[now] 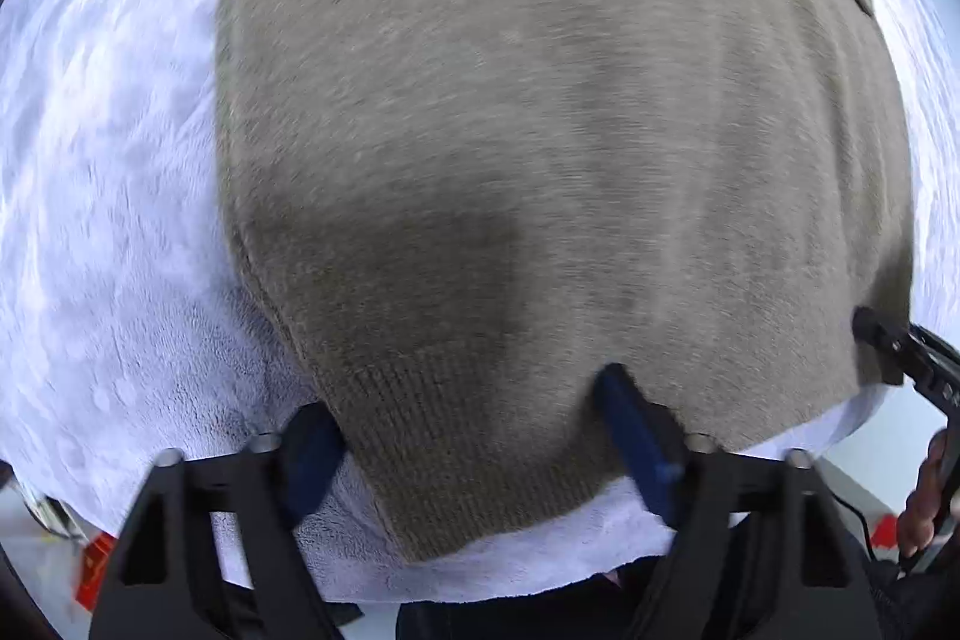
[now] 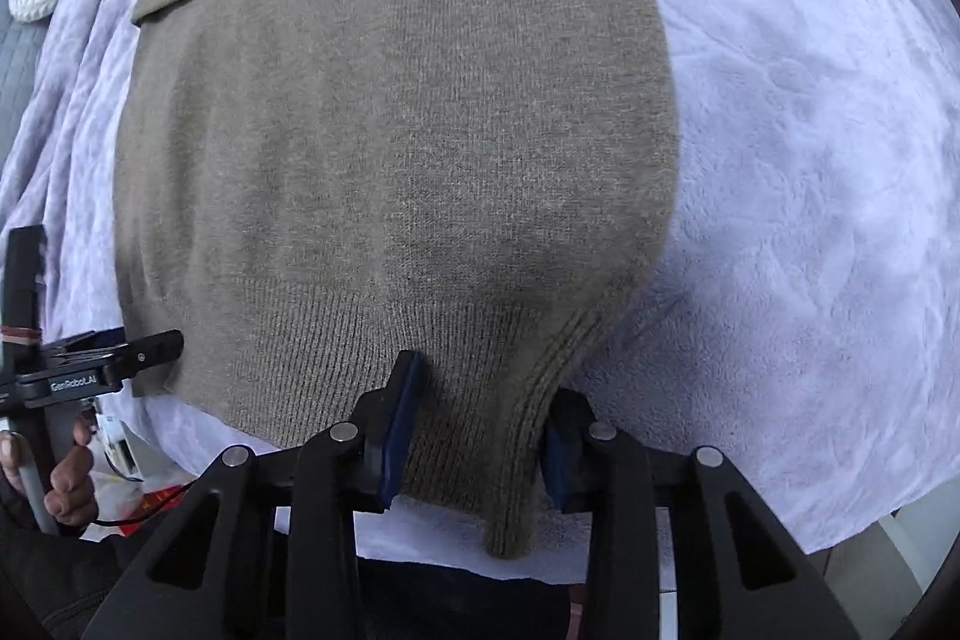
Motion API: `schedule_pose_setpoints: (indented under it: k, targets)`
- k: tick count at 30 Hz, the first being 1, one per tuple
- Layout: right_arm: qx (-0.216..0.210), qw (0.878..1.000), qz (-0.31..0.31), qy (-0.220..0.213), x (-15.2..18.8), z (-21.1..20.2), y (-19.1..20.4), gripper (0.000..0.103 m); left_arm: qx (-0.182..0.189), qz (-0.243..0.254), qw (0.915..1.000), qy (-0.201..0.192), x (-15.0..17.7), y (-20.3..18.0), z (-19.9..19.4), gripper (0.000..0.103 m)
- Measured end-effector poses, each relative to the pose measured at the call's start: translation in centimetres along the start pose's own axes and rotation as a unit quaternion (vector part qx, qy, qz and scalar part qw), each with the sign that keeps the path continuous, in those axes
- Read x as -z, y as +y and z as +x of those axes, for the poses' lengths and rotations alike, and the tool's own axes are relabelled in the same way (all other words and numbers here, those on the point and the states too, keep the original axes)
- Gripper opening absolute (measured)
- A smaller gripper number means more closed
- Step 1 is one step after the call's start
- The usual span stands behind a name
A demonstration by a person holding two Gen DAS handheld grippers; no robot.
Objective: Fold small clothes
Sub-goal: 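Close both grippers on the ribbed hem corners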
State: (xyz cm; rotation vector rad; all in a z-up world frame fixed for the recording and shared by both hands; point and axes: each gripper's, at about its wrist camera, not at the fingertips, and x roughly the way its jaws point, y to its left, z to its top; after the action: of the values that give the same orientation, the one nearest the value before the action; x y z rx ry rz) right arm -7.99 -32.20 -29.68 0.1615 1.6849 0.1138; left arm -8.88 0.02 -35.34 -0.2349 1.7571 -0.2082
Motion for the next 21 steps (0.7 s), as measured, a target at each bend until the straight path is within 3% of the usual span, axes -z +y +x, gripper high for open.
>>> schedule_pose_setpoints:
  k: [1, 2, 3, 4, 6, 21]
  targets:
    - [-0.001, 1.0, 0.0, 0.002, -0.4, 0.0, 0.5, 0.039, 0.002, 0.001, 1.0, -0.002, -0.1, -0.3, -0.1, 0.061]
    - [-0.004, 1.0, -0.003, 0.004, -0.7, 0.0, 0.8, 0.032, 0.01, -0.004, 0.9999, -0.003, -0.3, -0.3, -0.5, 0.05]
    - [-0.014, 1.0, -0.009, 0.007, -0.8, -0.2, 1.0, 0.023, 0.02, -0.012, 0.9997, -0.005, -0.5, -0.2, -1.1, 0.035]
    - [-0.022, 1.0, -0.012, 0.01, -1.7, -0.5, 1.4, 0.008, 0.026, -0.016, 0.9995, -0.008, -0.4, 0.4, -2.2, 0.028]
    - [-0.023, 1.0, -0.017, 0.009, -1.9, -0.6, 1.9, 0.008, 0.035, -0.023, 0.999, -0.015, -1.0, 0.3, -3.3, 0.012]
    - [-0.091, 0.992, 0.001, -0.089, -2.1, -7.9, -0.1, 0.006, 0.043, -0.017, 0.9921, -0.117, -0.6, 0.5, -13.9, 0.011]
